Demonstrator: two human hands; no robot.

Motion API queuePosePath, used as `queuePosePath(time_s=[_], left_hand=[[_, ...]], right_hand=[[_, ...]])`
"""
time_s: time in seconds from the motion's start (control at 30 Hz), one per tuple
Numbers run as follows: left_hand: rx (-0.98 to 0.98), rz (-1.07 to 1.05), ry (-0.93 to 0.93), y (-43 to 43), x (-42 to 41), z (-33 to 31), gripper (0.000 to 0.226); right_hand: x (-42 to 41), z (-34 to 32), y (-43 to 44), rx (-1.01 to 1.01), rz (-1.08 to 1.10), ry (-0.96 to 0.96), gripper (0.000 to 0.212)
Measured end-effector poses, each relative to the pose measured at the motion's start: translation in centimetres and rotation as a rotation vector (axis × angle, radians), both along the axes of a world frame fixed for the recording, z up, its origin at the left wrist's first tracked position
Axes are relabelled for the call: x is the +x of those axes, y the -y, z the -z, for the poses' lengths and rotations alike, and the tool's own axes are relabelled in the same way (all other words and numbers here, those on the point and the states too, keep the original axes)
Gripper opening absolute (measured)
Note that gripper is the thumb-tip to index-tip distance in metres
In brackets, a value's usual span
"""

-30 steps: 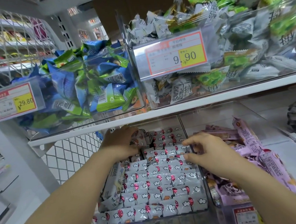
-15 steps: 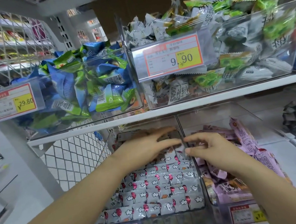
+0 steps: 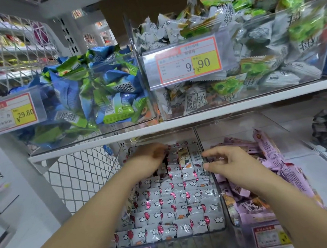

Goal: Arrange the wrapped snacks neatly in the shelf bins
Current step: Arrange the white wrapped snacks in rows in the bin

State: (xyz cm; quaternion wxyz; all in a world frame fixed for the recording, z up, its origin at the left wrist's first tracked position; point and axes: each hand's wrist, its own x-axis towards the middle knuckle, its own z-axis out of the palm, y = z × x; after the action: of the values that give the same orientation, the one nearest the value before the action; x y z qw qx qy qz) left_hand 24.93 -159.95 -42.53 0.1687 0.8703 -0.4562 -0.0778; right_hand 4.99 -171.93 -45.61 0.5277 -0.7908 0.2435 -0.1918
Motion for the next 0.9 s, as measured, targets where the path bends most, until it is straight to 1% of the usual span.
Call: queuePosePath(time_s=[0.03,0.1,0.13,0.2,0.23,0.33,0.4,0.53,0.63,0.77,0.83,0.9], left_hand=[[-0.035,-0.059,0.046,-0.1,0.9,0.3,0.036],[-0.055,-0.144,0.126,-0.2,2.6,1.2,0.051],[-0.042,-0.168,0.118,-0.3,3.2,1.7,0.057],[0.0,-0.181,0.073,-0.3,4.3,2.5,0.059],[0.02,-0.189,0.081,-0.2,4.8,2.7,0.059],[0.096,-0.222,0.168,0.4,5.5,2.5,0.062],[0.132,-0.204,0.188,0.7,5.8,2.3,0.058],[0.106,-0.178,0.148,0.8,5.9,2.2,0.046],[0.089,-0.194,0.197,0.5,5.7,1.8,0.033],[0.119,-0.19,0.216,-0.3,5.2,1.6,0.026],[0.046,-0.208,0.229,-0.4,4.6,1.3,0.023],[-0.136,-0.222,0.163,-0.4,3.8,0.7,0.029]], right_hand=[[0.1,0.1,0.0,-0.002,0.007,0.007,0.03],[0.2,0.3,0.1,-0.004,0.024,0.02,0.029],[0.3,0.3,0.1,-0.005,0.031,0.021,0.028],[0.4,0.3,0.1,-0.015,0.034,0.019,0.028],[0.4,0.3,0.2,-0.018,0.034,0.019,0.028],[0.4,0.4,0.3,-0.008,0.034,0.028,0.03],[0.4,0.4,0.3,-0.008,0.033,0.029,0.029],[0.4,0.3,0.2,-0.023,0.029,0.015,0.029],[0.4,0.3,0.2,-0.019,0.029,0.009,0.029],[0.4,0.1,0.2,-0.028,0.038,-0.007,0.03],[0.4,0.1,0.1,-0.029,0.038,-0.008,0.03],[0.4,0.1,0.1,-0.022,0.036,0.003,0.028]])
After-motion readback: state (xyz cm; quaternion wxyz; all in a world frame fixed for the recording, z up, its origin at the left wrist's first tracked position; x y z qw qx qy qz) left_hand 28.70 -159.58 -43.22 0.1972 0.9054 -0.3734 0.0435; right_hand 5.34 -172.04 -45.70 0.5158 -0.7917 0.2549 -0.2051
